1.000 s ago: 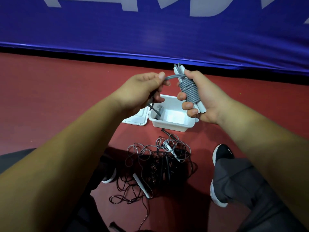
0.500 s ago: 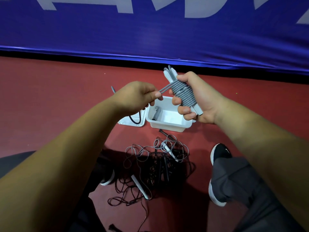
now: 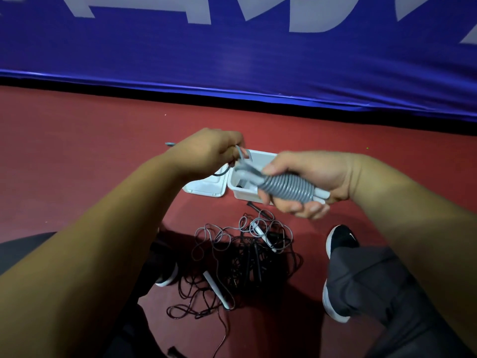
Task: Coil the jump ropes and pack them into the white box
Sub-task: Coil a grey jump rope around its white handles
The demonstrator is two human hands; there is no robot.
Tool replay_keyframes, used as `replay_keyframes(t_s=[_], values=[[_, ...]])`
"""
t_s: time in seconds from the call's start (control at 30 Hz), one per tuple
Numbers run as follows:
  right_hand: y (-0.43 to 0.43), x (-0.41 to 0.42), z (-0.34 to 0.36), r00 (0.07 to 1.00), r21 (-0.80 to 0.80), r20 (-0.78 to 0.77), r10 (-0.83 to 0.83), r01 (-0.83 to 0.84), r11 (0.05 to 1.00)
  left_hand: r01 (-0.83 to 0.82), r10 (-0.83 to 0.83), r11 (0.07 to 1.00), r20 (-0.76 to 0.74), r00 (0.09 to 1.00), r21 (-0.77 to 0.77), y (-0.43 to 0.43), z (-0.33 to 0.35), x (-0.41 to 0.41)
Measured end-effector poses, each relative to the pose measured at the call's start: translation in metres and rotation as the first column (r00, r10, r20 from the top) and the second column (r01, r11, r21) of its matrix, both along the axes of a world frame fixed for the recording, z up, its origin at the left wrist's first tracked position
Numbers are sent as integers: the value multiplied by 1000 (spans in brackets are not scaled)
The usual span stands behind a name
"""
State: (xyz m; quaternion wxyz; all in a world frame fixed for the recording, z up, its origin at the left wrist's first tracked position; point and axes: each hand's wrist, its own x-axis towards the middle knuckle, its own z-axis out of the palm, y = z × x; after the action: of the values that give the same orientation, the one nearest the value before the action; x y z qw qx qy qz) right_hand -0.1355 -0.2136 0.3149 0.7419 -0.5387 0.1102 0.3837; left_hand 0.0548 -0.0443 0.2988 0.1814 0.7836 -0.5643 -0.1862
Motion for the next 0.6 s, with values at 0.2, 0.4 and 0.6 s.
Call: replay_keyframes(t_s=[0.2,0.4,0.6], values=[[14,1,-11,951,-376,-130,281,-310,873,40,-35,998,-103,994,44,-6,6,-19],[18,3,-23,953,-660,-136,270,-290,693,79,-71,994,-112,991,69,-6,9,-25],[10,5,-41,977,-817,-122,174,-199,541,85,-82,996,-111,990,15,-6,17,-27]])
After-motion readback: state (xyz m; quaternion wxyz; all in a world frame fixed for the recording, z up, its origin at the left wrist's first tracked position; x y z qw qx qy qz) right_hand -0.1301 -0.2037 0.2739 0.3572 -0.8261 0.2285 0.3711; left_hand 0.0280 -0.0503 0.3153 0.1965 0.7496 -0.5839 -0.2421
